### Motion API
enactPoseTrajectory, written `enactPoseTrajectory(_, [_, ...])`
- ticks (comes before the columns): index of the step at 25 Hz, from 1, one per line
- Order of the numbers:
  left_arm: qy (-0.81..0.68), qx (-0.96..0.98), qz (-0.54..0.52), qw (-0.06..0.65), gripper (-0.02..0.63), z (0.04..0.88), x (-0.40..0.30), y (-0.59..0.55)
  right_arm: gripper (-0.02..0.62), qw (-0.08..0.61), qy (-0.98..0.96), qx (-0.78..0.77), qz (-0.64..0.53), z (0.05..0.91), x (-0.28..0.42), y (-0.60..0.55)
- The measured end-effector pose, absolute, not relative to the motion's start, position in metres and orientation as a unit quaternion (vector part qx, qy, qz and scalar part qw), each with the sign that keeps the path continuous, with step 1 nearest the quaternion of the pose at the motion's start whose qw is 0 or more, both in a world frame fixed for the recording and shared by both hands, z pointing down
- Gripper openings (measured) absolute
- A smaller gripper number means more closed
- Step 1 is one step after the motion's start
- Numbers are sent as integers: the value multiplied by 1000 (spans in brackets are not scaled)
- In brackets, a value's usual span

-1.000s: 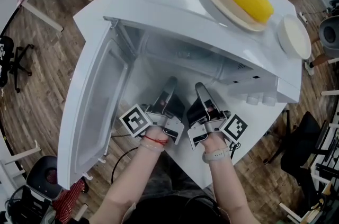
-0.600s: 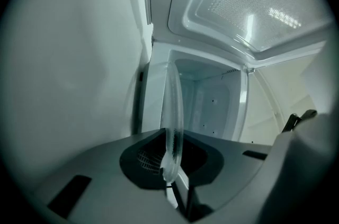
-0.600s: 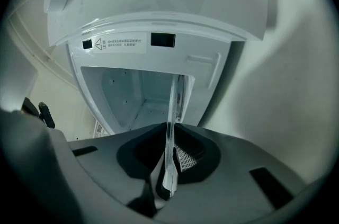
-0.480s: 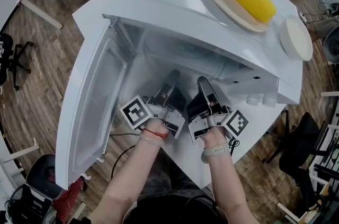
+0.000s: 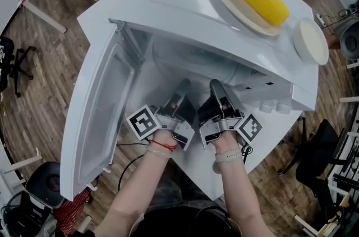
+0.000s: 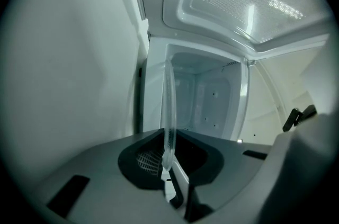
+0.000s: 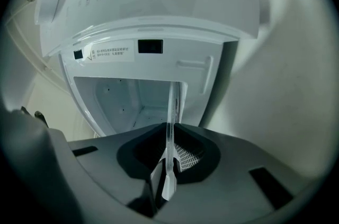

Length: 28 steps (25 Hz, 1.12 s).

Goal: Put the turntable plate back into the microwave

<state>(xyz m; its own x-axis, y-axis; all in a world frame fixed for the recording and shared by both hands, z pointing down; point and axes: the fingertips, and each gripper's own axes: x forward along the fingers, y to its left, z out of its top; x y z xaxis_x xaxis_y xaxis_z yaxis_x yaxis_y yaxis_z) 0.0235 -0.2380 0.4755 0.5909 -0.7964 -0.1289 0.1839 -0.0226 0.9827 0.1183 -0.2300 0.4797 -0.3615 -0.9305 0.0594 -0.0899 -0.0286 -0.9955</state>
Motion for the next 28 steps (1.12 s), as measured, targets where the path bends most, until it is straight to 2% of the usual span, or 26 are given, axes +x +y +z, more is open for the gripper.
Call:
enactPoseTrajectory(15, [-245,620,-357,654,38,478,26,-227,55,371,583,-438,-575,482,115,-239])
enactPoseTrajectory(28, [-263,601,-375,655,38,479,19,-241,55,335,619,-420,-573,477,108,-230])
